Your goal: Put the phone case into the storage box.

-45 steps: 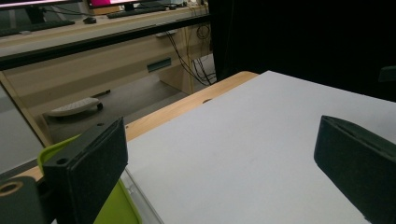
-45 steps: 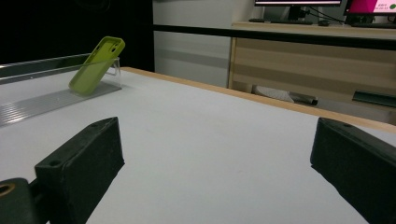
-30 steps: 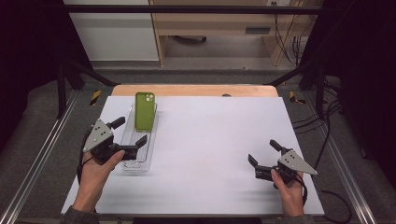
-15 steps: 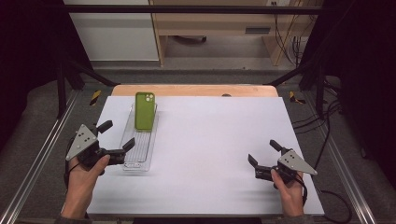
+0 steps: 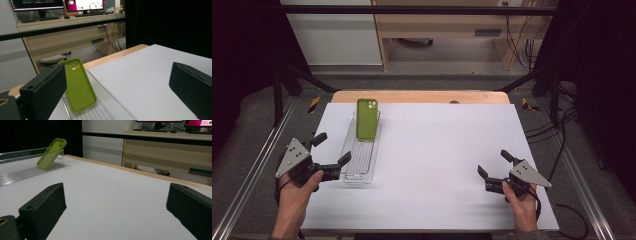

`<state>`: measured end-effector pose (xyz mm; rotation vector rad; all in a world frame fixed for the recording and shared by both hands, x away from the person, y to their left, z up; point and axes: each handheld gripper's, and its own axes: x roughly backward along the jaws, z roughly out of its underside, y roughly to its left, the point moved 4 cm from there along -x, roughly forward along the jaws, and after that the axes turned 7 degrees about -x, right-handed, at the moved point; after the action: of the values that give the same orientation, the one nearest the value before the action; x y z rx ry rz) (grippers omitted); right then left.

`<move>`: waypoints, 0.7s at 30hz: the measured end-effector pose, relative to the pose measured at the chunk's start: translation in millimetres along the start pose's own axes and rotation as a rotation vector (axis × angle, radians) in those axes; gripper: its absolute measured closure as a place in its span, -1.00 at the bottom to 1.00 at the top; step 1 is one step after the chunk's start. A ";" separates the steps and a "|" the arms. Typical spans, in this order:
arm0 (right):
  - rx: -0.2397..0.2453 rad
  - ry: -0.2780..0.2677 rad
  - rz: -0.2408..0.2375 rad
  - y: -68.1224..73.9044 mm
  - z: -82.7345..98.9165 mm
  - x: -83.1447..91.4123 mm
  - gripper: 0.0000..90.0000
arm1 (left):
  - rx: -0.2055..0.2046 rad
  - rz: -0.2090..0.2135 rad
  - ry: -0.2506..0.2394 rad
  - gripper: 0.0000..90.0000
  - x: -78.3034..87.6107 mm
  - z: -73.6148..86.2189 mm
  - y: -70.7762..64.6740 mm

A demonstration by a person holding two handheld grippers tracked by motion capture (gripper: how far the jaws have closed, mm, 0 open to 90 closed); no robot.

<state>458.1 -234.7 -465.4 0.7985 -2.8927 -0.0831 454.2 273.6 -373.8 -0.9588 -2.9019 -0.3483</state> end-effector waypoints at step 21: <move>0.001 0.002 0.000 0.0 0.3 -0.4 -0.94 | -0.009 -0.020 -0.034 -0.98 14.7 17.7 3.5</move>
<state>458.3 -234.4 -465.7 0.7979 -2.8915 -0.0804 444.6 289.0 -388.4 -0.9467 -2.9455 -0.3501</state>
